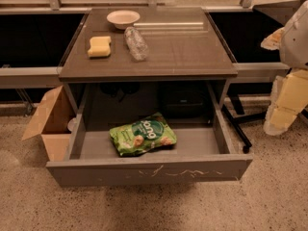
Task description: Pick green rice chip bag from top drawer and place on counter
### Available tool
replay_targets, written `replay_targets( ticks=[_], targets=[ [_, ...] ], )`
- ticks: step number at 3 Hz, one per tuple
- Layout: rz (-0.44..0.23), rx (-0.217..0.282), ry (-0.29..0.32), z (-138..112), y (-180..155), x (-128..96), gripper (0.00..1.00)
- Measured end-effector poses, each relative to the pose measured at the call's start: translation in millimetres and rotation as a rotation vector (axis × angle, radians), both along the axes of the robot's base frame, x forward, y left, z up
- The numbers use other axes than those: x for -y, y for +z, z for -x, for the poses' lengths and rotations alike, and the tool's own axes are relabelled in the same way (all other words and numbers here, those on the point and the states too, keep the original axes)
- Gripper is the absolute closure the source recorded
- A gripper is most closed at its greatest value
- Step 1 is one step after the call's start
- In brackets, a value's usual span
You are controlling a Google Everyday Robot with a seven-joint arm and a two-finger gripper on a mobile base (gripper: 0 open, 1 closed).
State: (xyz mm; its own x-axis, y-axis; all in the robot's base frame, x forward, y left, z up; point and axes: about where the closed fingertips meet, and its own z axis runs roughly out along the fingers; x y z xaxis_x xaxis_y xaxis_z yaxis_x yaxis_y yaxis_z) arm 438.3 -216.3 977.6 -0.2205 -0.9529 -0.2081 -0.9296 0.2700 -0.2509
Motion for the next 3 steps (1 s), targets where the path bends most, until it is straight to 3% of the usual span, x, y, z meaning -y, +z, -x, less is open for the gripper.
replay_targets(
  ticks=[1,3],
  targets=[
    [0.000,0.000,0.000,0.0,0.0,0.0,0.00],
    [-0.062,-0.089,0.148,-49.8,-80.7,-60.6,0.00]
  ],
)
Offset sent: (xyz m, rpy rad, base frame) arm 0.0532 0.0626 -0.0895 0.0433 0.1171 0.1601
